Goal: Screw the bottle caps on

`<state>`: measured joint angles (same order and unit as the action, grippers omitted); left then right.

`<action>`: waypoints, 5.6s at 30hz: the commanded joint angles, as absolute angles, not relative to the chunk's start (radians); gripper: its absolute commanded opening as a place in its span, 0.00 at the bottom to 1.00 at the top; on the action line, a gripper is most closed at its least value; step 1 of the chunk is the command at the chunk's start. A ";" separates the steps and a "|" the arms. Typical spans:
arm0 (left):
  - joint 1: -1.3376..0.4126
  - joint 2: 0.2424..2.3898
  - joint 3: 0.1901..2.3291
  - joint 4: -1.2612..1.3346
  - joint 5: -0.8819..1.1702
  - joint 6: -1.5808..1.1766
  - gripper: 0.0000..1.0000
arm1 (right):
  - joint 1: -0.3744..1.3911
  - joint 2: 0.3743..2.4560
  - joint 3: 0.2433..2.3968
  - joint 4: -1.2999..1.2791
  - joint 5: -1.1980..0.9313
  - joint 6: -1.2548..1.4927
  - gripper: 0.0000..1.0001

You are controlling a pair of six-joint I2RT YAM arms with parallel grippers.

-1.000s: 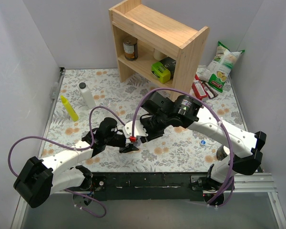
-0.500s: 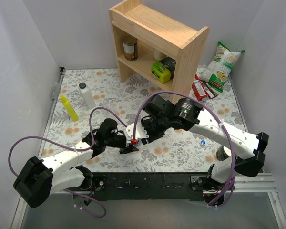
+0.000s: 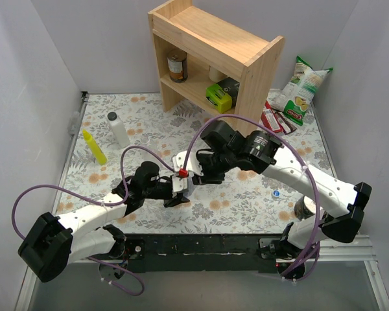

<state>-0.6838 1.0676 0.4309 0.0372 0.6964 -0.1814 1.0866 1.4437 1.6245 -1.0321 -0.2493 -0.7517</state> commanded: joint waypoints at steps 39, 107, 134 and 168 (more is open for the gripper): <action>-0.719 1.126 0.483 0.006 0.582 -0.308 0.00 | 0.882 1.588 2.007 -1.075 -0.383 -0.420 0.89; -0.726 1.172 0.704 -0.123 0.351 -0.137 0.00 | 0.687 1.526 1.416 -0.743 -0.859 -0.212 0.11; -0.719 1.135 0.801 -0.454 0.584 0.028 0.00 | 0.759 1.140 1.316 -0.827 -0.511 -1.026 0.59; -0.724 1.154 0.799 -0.248 0.442 -0.113 0.00 | 0.891 1.270 1.370 -0.692 -0.502 -0.656 0.18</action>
